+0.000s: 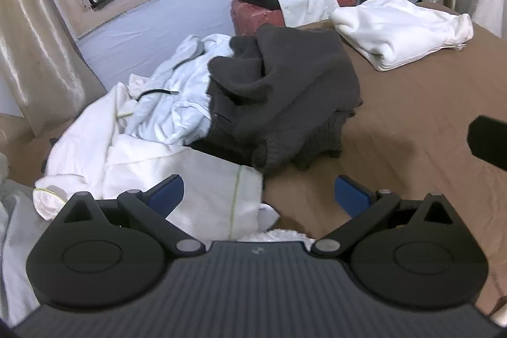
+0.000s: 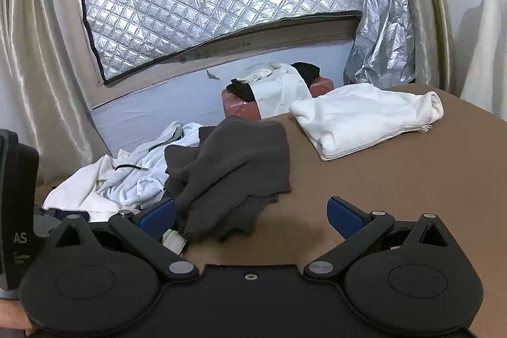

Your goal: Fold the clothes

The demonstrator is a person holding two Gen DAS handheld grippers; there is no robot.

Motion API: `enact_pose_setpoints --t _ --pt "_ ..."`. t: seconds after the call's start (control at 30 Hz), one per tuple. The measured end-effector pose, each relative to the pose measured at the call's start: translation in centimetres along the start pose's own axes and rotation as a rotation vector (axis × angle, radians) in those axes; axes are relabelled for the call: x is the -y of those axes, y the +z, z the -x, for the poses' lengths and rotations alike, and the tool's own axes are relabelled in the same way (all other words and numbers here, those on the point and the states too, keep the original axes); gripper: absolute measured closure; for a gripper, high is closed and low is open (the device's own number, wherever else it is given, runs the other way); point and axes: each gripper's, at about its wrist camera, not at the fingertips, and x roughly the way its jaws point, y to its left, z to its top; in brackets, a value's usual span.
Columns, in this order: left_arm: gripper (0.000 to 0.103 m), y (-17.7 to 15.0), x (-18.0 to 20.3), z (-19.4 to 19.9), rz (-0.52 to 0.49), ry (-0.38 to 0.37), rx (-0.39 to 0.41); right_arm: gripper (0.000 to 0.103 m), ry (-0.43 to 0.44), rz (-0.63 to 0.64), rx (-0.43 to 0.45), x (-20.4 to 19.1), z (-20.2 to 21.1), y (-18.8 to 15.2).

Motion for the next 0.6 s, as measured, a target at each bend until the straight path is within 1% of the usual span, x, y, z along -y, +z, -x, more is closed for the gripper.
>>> enact_pose_setpoints --t 0.2,0.27,0.33,0.4,0.43,0.57,0.6 --pt "0.0 0.3 -1.2 0.8 -0.023 -0.031 0.057 0.0 -0.024 0.03 -0.015 0.5 -0.1 -0.5" --pt "0.0 0.4 -1.6 1.0 -0.031 -0.041 0.076 0.0 -0.038 0.037 -0.03 -0.2 -0.8 -0.5" --pt "0.0 0.9 -2.7 0.4 -0.046 -0.034 0.068 0.0 -0.033 0.04 -0.028 -0.3 -1.0 -0.8" --pt "0.0 0.5 -0.8 1.0 -0.067 0.015 0.088 0.0 -0.032 0.037 -0.029 0.0 -0.8 -0.8" --pt "0.0 0.3 -0.4 1.1 -0.068 0.021 0.091 0.0 -0.034 0.037 -0.031 0.0 -0.9 -0.8" --pt "0.0 0.1 -0.3 1.1 -0.065 0.009 0.09 0.0 -0.042 0.027 -0.039 0.3 -0.9 -0.7" --pt "0.0 0.1 -0.2 1.1 -0.067 0.004 0.09 0.0 -0.054 0.025 -0.043 0.2 -0.9 -0.6"
